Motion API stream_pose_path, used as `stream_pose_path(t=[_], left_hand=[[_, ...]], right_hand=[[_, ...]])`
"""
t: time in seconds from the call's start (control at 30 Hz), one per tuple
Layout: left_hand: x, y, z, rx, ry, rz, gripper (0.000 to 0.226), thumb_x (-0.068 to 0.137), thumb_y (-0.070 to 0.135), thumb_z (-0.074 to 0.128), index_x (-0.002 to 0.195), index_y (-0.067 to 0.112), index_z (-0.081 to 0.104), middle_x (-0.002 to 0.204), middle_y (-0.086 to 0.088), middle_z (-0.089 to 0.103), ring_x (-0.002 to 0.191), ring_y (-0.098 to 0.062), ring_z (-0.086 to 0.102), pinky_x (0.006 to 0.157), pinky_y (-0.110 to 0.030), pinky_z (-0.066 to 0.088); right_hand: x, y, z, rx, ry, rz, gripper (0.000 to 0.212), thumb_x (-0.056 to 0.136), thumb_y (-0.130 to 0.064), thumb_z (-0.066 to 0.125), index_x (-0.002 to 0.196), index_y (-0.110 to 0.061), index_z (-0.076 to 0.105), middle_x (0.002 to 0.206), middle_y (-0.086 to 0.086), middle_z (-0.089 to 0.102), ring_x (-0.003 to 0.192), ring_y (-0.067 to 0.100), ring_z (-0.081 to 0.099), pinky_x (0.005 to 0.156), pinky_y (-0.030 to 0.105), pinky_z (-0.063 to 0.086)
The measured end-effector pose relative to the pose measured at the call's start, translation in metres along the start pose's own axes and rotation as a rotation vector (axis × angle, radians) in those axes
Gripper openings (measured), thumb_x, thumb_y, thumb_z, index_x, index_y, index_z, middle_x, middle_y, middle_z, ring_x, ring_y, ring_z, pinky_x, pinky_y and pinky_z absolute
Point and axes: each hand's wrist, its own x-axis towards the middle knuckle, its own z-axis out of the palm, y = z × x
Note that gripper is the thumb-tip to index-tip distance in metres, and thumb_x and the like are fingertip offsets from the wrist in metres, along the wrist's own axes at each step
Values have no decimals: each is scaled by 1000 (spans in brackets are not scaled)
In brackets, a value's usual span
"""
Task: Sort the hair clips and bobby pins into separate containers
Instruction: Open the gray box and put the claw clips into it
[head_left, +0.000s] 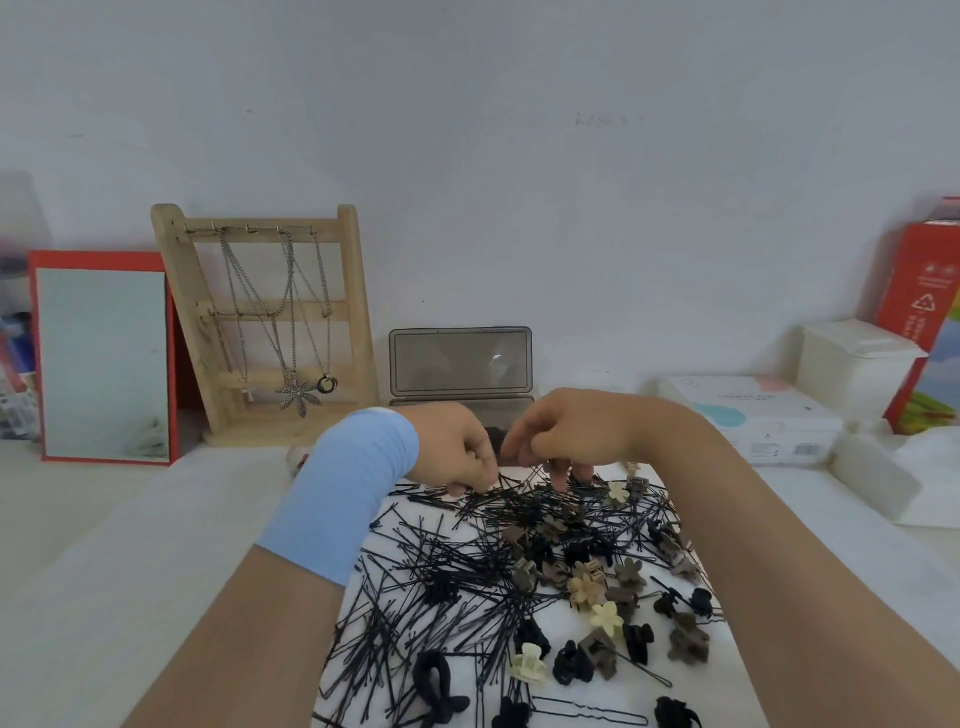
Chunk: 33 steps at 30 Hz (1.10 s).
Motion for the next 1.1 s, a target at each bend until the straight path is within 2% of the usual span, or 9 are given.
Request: stream_pose_path(t=[0.1,0.2,0.3,0.43,0.57,0.7,0.8,0.9,1.1], left_hand=[[-4,-1,-4,7,-19,3,18,91,31,60,92,41,74,71,13,65,66,-2,56,73,-25,44],[-1,11,10,45,-104,21,18,86,39,68,100,50,73,92,17,68,85,-3,61,87,-26,46],[7,17,23,100,-131,27,25,77,46,77,101,51,72,113,14,67,104,-9,63,100,-34,47],[10,18,26,96,-109,43,20,75,44,81,94,43,77,106,20,68,102,-8,64,99,-36,49],[7,11,20,71,-34,68,12,81,44,75,92,41,77,102,23,66,102,-5,60,99,-35,47],[0,-6,4,-32,115,66,5,85,41,72,86,37,74,95,18,67,90,-4,60,79,-26,47],[3,-21,0,-187,305,53,6,87,34,71,83,32,68,77,8,65,72,-11,60,67,-28,47],[15,-31,7,-264,537,32,9,87,30,70,82,33,64,88,11,63,85,-14,59,80,-33,49],[34,-35,23,-222,711,3,15,92,16,65,97,30,64,108,9,60,98,-11,54,86,-25,41]], right_hand=[[1,-6,-4,82,121,-57,36,91,-4,43,108,-17,72,97,5,73,60,13,60,52,23,47],[2,-7,-5,117,175,-63,35,95,-2,39,106,-14,70,76,0,70,52,11,54,47,23,44],[1,-5,-3,-7,34,52,24,99,-13,45,98,-15,68,64,2,55,47,13,50,48,25,45],[-8,-8,0,-278,-224,231,19,84,-32,72,100,-22,74,67,0,56,58,18,52,55,25,50],[-7,-7,6,-402,-258,241,31,77,-28,82,104,-37,73,78,-15,59,63,10,57,57,20,47],[-4,-3,5,-342,-211,194,19,83,-36,76,100,-30,76,85,-7,66,64,14,58,60,24,51],[-2,-3,1,-72,-207,274,14,94,-20,58,98,-9,67,63,3,49,51,16,43,48,25,41],[3,-1,0,45,-107,312,8,92,-8,45,86,-9,51,60,2,39,45,14,31,44,21,26],[7,-4,2,9,122,168,22,91,-7,45,105,-9,62,78,10,51,65,23,46,51,24,36]])
